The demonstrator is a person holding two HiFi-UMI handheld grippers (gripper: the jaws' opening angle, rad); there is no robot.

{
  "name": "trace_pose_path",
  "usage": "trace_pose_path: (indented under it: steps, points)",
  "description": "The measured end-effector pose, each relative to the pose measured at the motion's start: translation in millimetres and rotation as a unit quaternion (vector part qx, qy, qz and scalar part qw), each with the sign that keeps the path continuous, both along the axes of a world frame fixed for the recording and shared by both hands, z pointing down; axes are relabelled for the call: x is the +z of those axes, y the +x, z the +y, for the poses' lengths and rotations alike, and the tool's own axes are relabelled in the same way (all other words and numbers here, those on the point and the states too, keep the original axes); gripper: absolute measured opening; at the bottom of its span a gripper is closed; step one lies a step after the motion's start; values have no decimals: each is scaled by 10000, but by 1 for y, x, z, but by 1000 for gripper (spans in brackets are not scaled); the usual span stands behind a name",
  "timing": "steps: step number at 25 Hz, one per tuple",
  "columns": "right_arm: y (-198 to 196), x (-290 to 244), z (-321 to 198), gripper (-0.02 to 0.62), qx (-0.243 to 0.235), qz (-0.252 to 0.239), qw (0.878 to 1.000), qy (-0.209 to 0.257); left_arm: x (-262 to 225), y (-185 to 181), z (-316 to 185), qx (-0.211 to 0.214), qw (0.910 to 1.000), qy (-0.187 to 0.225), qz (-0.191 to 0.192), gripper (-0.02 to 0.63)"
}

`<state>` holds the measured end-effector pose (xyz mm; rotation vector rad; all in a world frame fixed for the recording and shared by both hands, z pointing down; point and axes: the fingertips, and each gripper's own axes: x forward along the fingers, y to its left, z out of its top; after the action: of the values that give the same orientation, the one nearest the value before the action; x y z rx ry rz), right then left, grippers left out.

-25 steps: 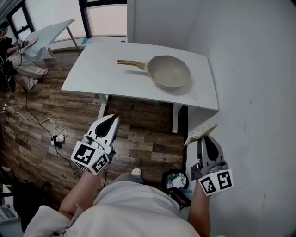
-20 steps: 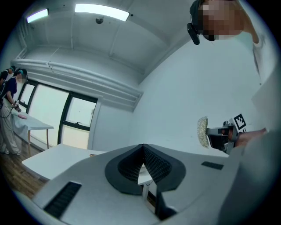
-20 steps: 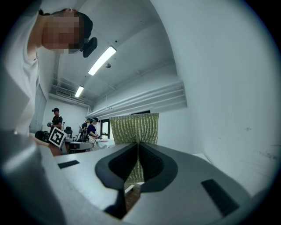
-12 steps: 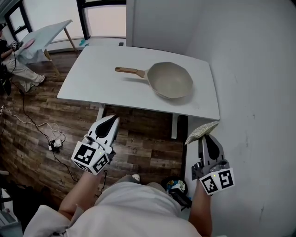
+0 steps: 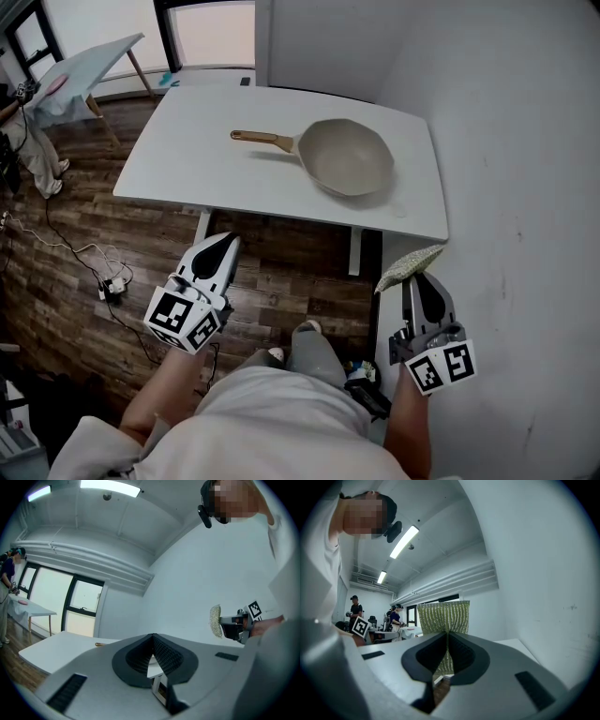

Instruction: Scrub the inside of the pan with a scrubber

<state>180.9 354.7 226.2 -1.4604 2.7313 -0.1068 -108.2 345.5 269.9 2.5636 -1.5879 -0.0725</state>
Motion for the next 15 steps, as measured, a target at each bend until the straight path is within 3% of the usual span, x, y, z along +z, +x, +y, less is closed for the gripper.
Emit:
trace_pose_path:
  steps: [15]
  points:
    - [13,5,-92,26,-272,-119,9996,-5,0,13,-73,-289,9995,57,-69,11]
